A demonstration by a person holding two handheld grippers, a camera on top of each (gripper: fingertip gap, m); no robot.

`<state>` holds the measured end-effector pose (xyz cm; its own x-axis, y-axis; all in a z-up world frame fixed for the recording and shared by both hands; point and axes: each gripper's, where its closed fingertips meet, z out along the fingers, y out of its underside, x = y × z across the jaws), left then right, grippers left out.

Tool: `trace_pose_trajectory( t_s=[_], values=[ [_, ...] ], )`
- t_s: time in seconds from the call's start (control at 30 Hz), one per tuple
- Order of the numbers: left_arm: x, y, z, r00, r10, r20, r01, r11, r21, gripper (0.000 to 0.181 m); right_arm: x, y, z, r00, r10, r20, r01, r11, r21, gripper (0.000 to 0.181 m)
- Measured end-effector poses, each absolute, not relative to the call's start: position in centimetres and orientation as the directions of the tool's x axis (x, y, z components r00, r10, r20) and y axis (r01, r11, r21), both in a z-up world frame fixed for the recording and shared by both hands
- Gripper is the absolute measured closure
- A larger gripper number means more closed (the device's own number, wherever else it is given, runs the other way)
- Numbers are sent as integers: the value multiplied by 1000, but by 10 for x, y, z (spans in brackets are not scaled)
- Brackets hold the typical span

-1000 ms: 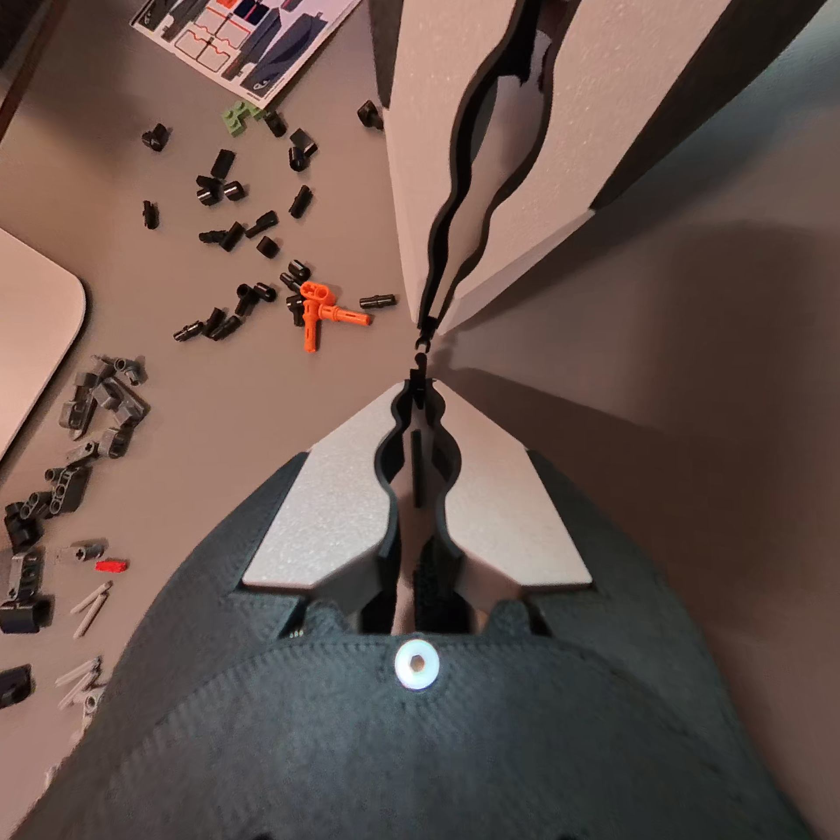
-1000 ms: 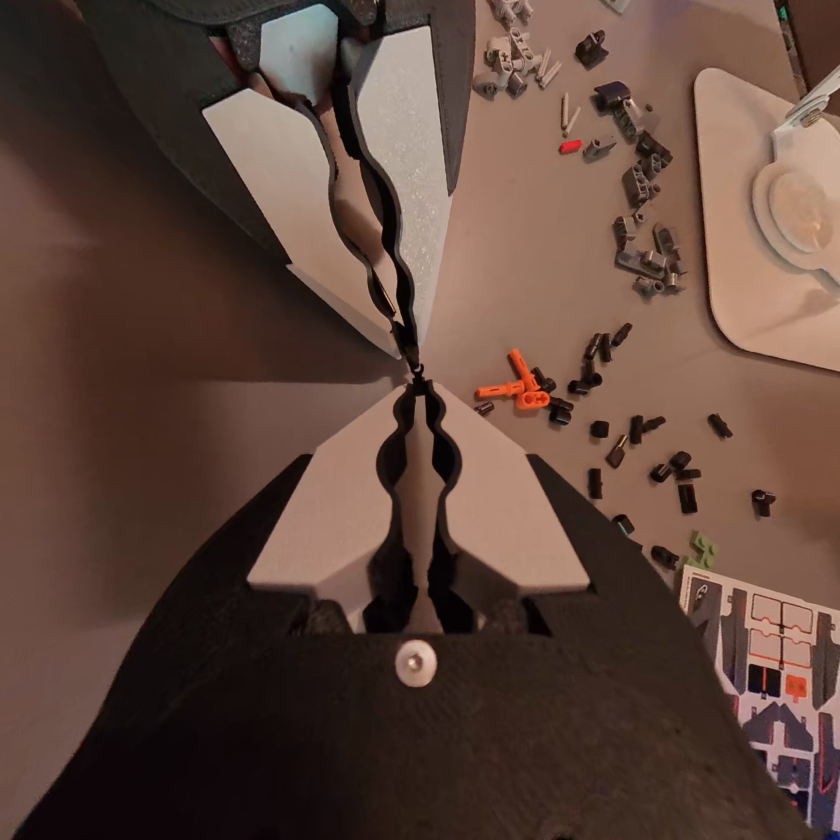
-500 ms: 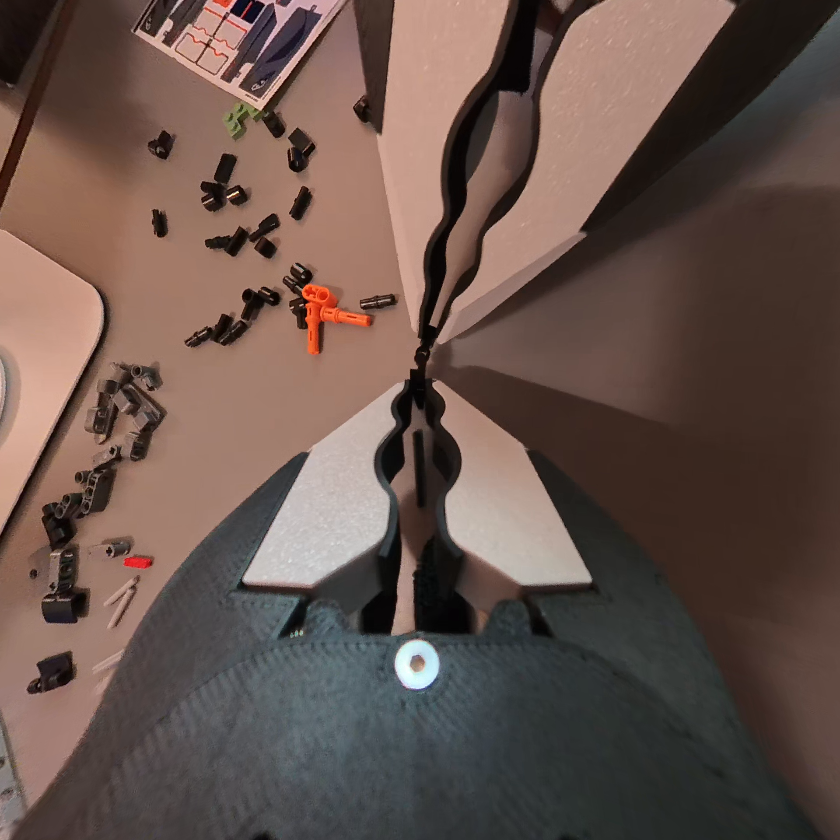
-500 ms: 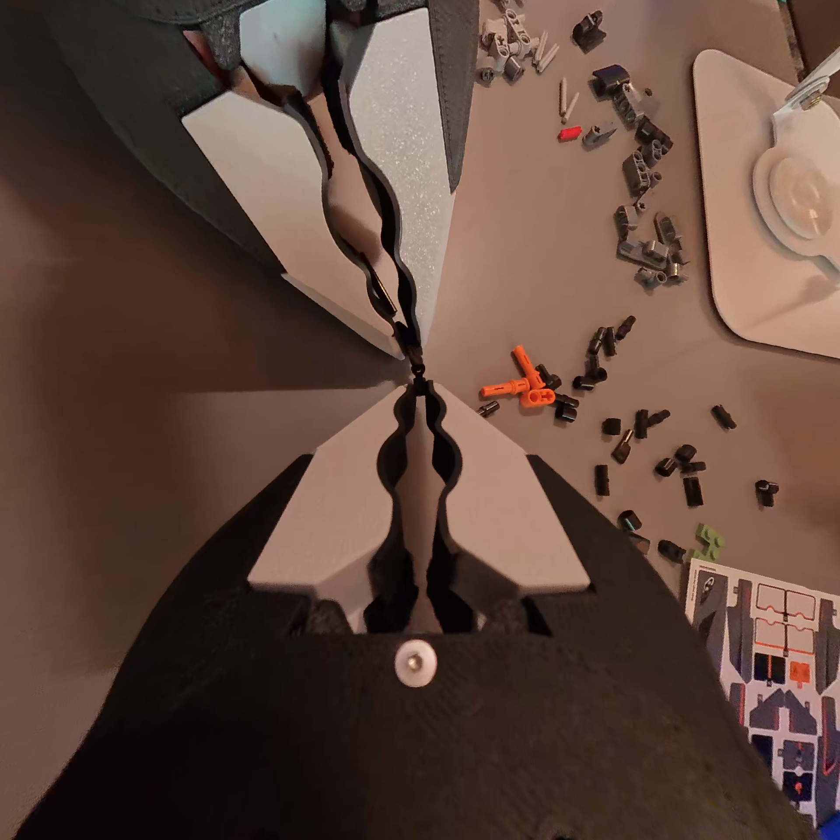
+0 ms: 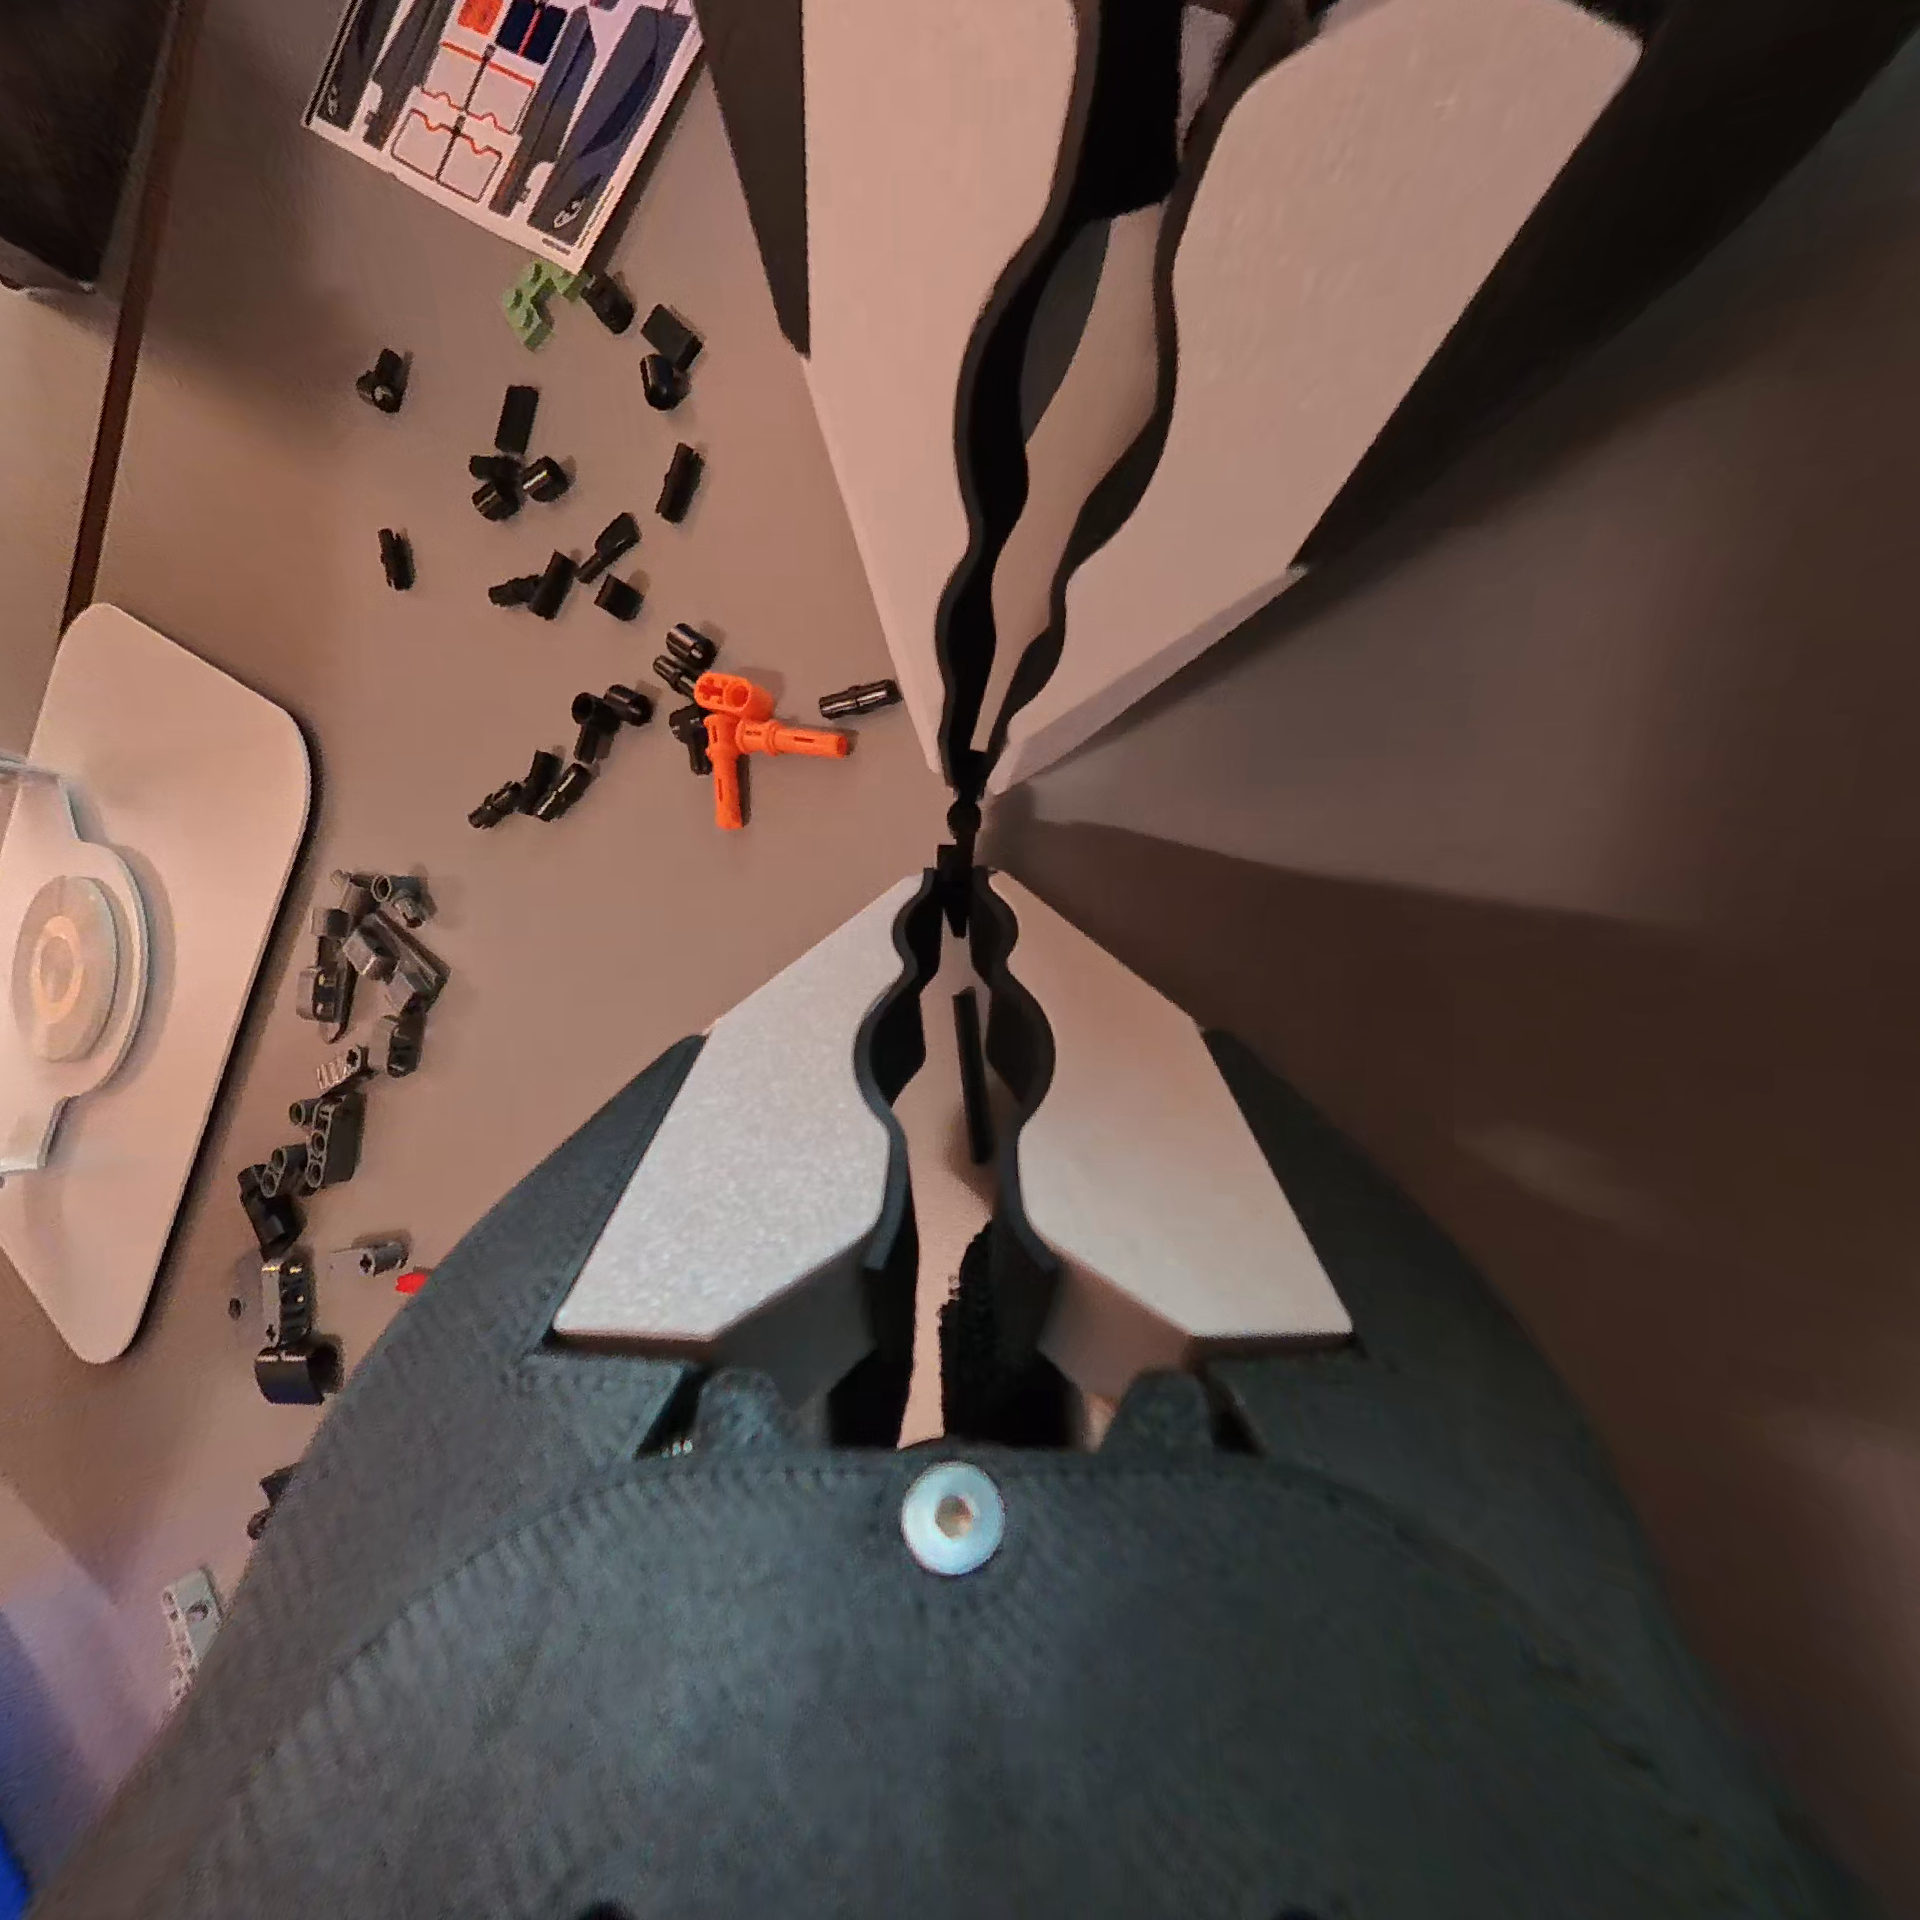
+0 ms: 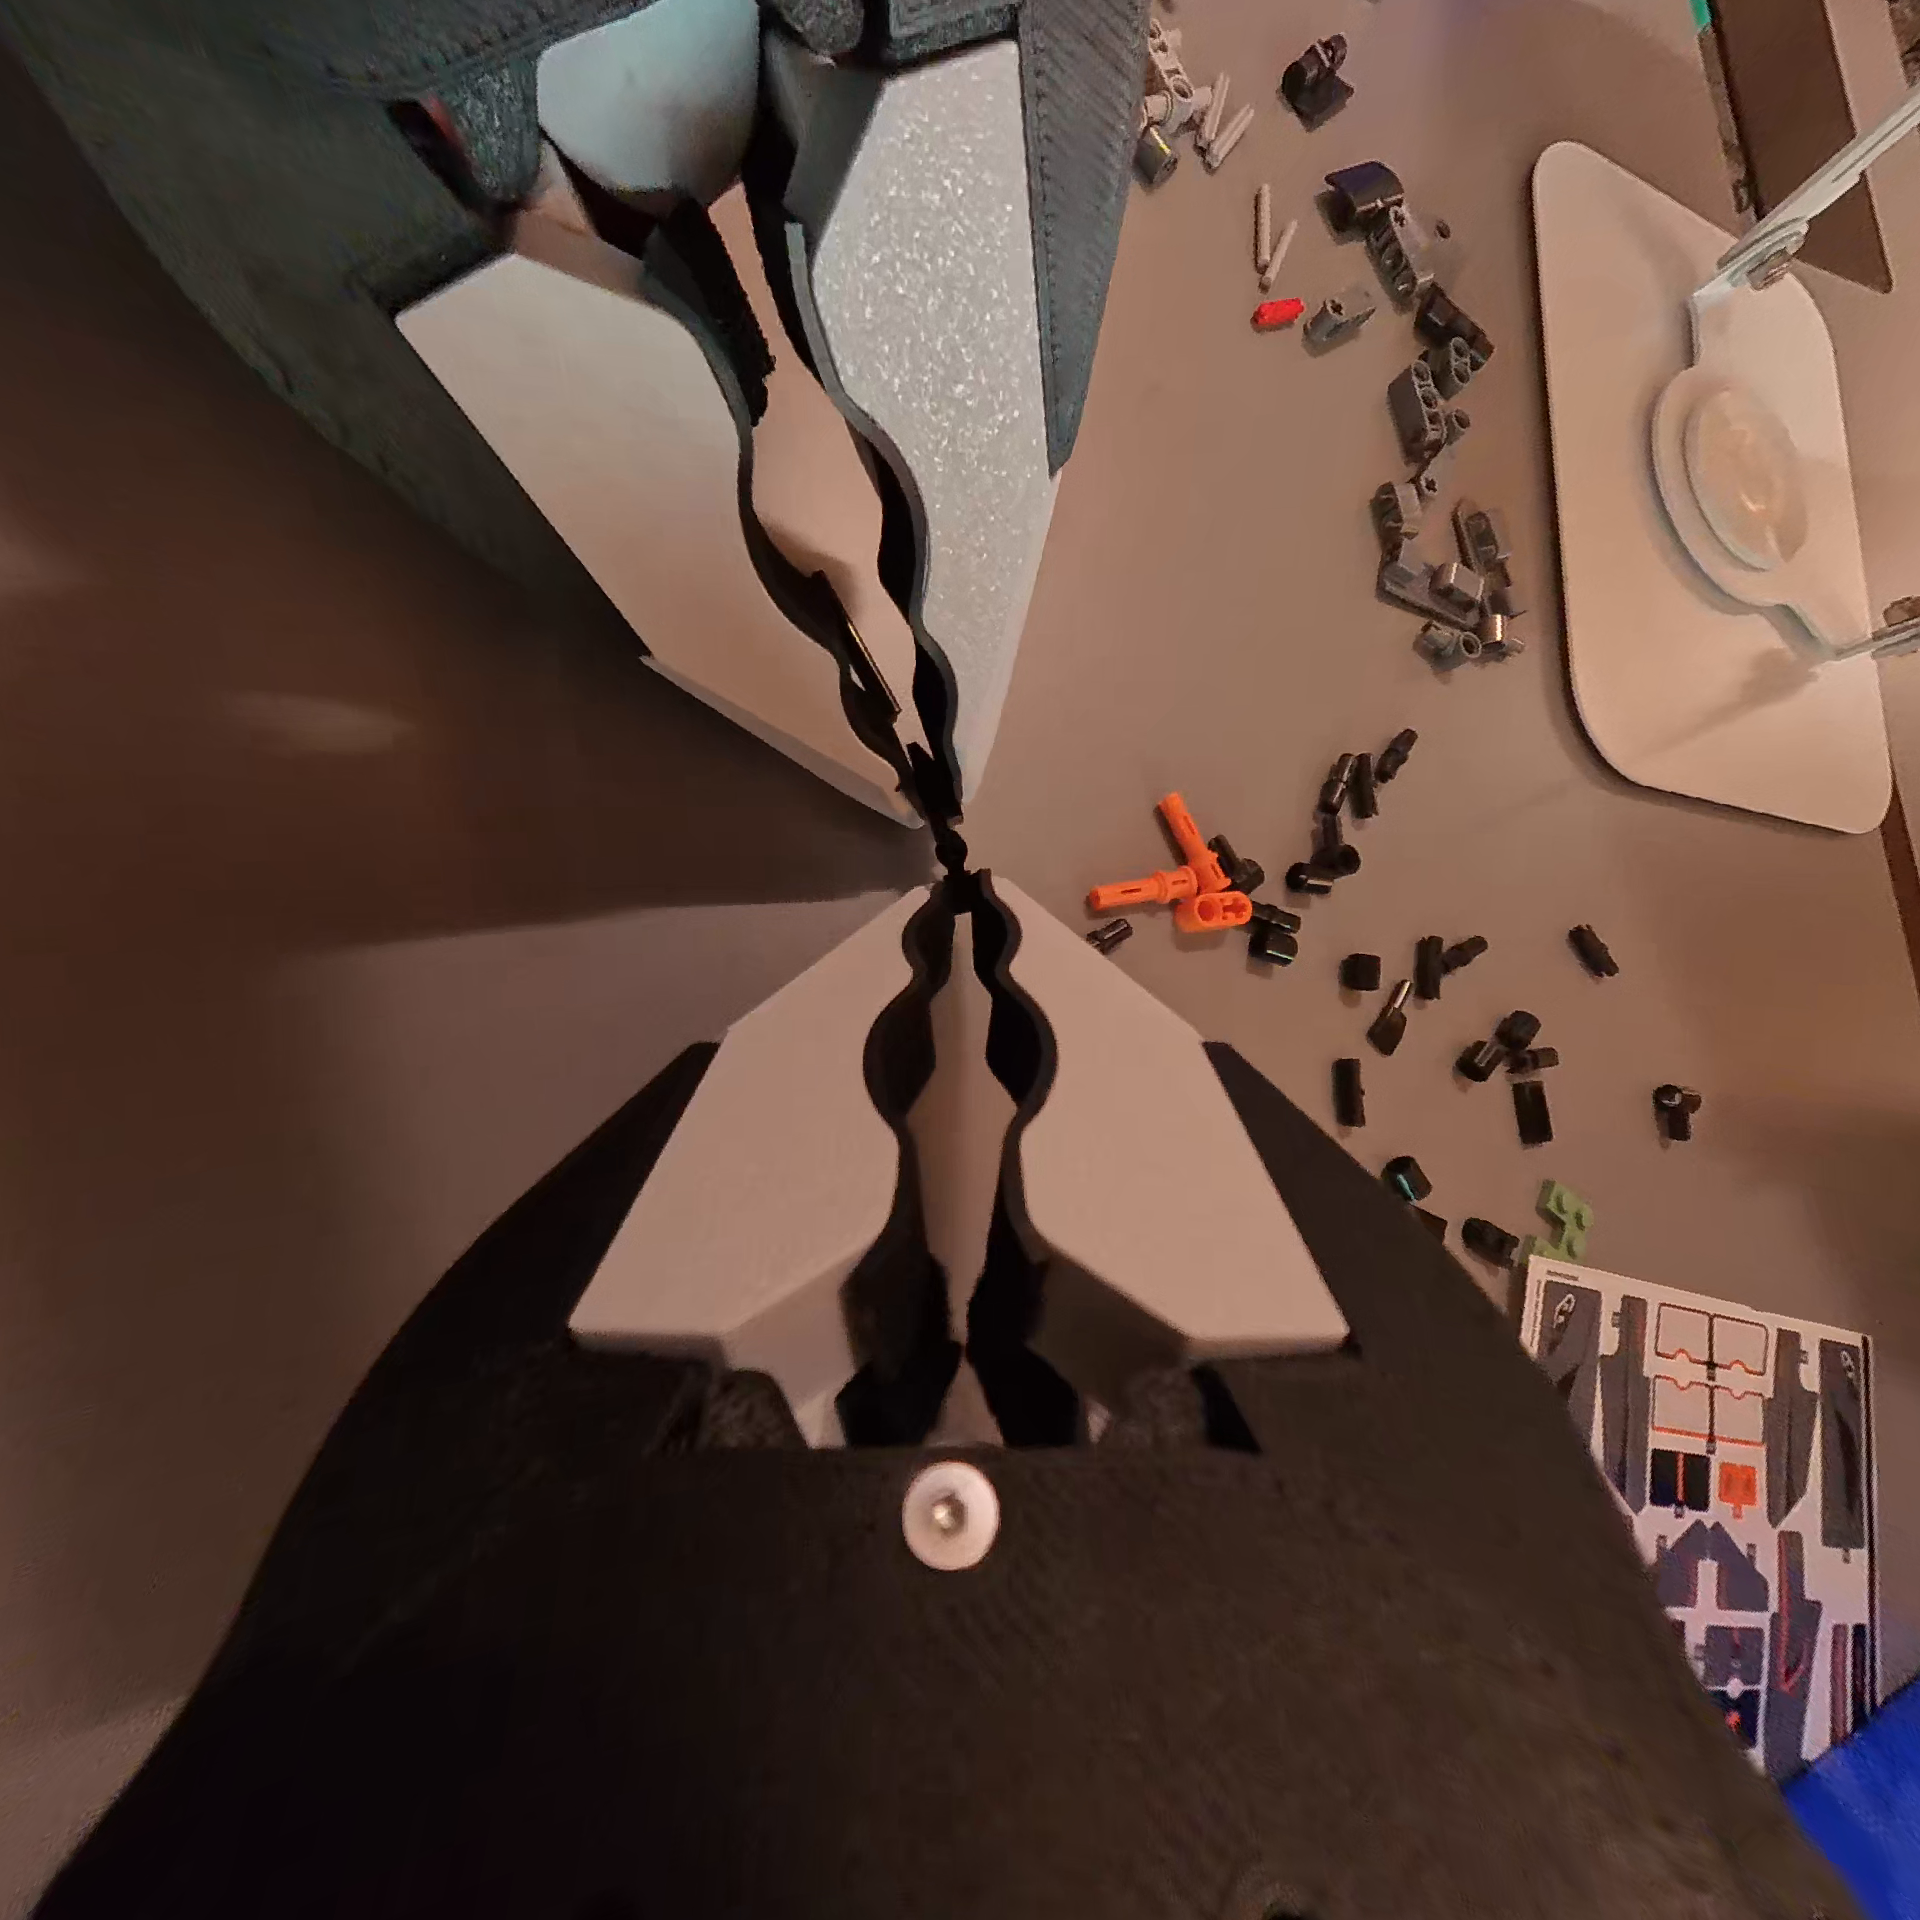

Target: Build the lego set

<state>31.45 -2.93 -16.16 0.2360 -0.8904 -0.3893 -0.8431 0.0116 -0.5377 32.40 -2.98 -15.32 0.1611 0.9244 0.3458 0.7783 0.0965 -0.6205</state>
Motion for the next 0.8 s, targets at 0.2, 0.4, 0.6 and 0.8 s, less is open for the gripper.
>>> trace_pose_trajectory(
  t_s=[0.2, 0.4, 0.6, 0.8],
  values=[
    [315, -29, -162, 235, -882, -408, -853, 14, -521, 177, 324, -30, -153, 159, 919, 361, 786, 103, -609, 181],
    [315, -29, -162, 232, -876, -423, -860, 19, -511, 177, 323, -31, -153, 154, 919, 364, 791, 106, -602, 181],
    [316, -30, -162, 231, -874, -428, -859, 23, -512, 177, 321, -32, -152, 153, 921, 359, 788, 105, -606, 181],
    [322, -31, -162, 263, -887, -380, -831, -9, -556, 177, 317, -35, -147, 152, 942, 299, 760, 82, -645, 181]
  ],
)
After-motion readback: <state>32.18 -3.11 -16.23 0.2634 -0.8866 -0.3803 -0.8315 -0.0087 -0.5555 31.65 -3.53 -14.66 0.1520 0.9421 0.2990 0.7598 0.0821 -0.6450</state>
